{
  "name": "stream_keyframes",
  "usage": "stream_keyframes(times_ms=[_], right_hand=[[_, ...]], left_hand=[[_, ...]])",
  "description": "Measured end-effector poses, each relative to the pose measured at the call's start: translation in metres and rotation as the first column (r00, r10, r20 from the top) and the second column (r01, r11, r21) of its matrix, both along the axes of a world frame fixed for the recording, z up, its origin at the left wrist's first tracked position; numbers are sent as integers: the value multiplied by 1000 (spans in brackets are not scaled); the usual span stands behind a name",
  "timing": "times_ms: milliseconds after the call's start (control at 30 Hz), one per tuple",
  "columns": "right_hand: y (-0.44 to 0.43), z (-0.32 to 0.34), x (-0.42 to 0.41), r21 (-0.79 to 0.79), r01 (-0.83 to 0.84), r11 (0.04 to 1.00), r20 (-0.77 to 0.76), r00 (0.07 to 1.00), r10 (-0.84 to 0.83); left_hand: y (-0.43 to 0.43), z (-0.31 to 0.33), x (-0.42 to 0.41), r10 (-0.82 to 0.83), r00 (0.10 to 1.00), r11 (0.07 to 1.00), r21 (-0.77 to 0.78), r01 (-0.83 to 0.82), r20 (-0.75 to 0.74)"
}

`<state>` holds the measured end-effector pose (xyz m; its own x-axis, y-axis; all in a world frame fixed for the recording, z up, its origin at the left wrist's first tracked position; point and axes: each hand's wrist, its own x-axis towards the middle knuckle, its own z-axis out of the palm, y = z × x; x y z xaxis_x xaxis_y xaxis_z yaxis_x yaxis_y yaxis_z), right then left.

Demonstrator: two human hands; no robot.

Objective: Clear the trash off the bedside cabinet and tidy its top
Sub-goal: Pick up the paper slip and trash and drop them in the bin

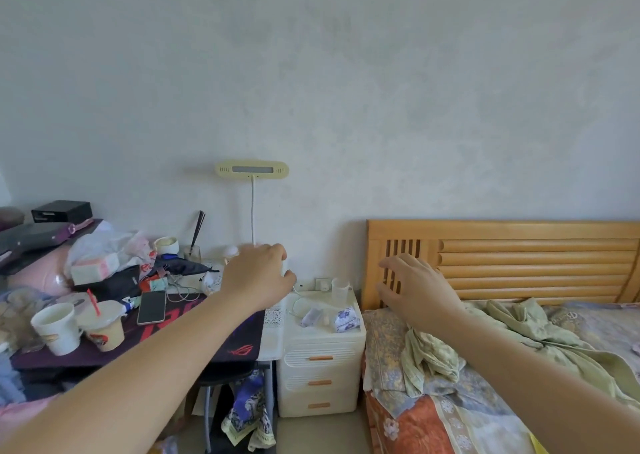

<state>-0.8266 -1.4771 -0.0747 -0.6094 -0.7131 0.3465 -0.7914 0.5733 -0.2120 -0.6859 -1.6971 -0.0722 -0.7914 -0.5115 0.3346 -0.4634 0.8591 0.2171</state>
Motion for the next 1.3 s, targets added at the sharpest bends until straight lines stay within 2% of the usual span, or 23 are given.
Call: stream_keyframes(times_ms=[233, 400, 600, 900, 1133, 1300], right_hand=[[-54, -23, -127, 65, 8, 998, -31, 1000, -6], [-102, -40, -224, 105, -47, 993, -2, 999, 48], [-166, -70, -305, 123, -94, 988, 48, 995, 89], [-257, -172, -383, 194, -123, 973, 197, 977, 85], [-320, -270, -421, 301, -118, 946, 329, 944, 13], [-346, -344, -441, 381, -128, 916, 425, 904, -50]], left_hand=[[-50, -21, -124, -22, 1000, 999, 34, 22, -15], [-91, -25, -215, -18, 999, 1000, -8, 18, -30], [-140, -54, -289, 24, 1000, 999, 27, -23, -13], [-222, -155, -369, 37, 989, 981, 181, -64, 146], [-295, -253, -426, -13, 961, 950, 302, -74, 276], [-330, -326, -457, -28, 926, 936, 335, -108, 376]])
